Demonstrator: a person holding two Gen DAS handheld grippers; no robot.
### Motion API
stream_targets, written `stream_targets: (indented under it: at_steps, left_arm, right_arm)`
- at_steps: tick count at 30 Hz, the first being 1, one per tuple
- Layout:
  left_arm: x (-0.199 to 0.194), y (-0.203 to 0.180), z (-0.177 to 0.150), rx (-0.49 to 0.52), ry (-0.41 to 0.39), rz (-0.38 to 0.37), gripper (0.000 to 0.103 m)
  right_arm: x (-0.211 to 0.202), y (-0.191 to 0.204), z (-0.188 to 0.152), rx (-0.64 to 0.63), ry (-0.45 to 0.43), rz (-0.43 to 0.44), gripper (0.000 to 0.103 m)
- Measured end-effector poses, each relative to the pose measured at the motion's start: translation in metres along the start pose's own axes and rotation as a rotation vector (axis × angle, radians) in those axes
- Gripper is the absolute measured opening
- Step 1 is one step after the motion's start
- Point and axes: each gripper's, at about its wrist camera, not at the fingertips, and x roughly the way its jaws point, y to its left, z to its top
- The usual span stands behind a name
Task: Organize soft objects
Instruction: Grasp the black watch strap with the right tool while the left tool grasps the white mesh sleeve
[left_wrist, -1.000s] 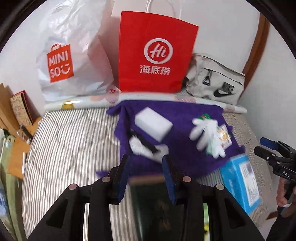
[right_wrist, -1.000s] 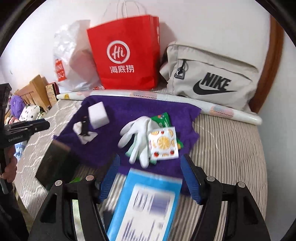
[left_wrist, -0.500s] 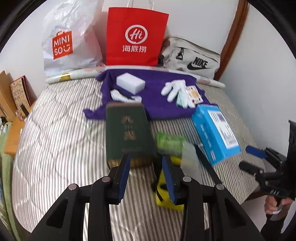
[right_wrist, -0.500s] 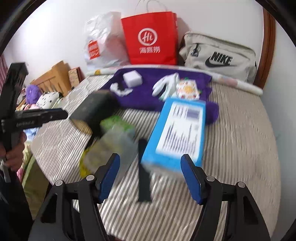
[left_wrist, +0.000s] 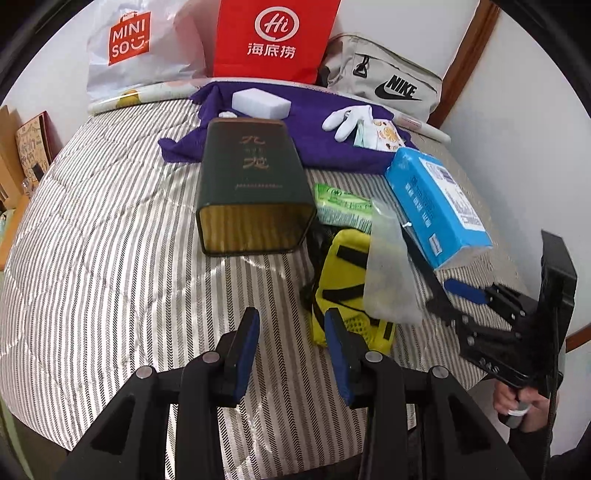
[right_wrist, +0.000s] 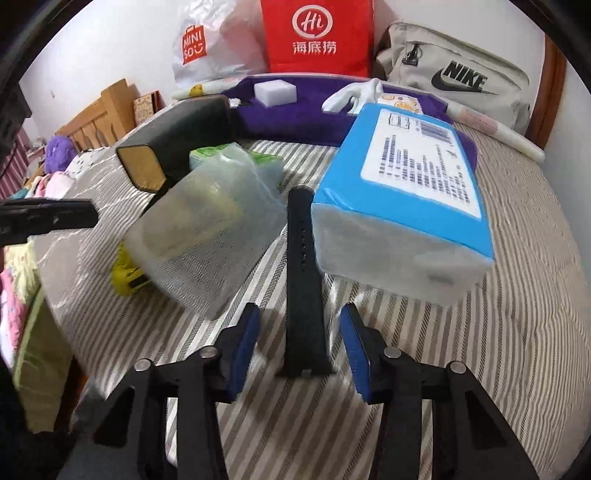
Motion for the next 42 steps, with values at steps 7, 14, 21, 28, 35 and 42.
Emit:
stream_targets:
  at_steps: [7, 14, 21, 28, 35, 42]
  left_arm:
    - [0.004, -0.016, 0.006, 0.036, -0.03, -0.083, 0.042]
    - [0.023, -0.058, 0.021, 0.18, -0.025, -0.09, 0.056]
    - [0.034, -0.047, 0.023, 0.125, 0.007, -0.088, 0.056]
    - [0.036, -0.051, 0.023, 0.154, 0.009, -0.184, 0.056]
    - [0.061, -0.075, 0.025, 0.213, 0.049, -0.115, 0.056]
    - [0.058, -0.086, 0.023, 0.264, -0.004, -0.111, 0.017]
  right_arm:
    - [-0.003, 0.003, -0.002, -0.017, 0.013, -0.013, 0.021]
    - [-0.011, 0.003, -0.013, -0.02, 0.027, 0.009, 0.025]
    - [0.002, 0.004, 0.0, -0.015, -0.028, 0.017, 0.029]
    - [-0.001, 0.002, 0.0, 0.0, -0.031, 0.019, 0.02]
    - [-0.033, -0.002, -0.02, 0.005, -0.03, 0.016, 0.02]
    - [-0.05, -0.018, -0.036, 0.067, -0.031, -0.018, 0.02]
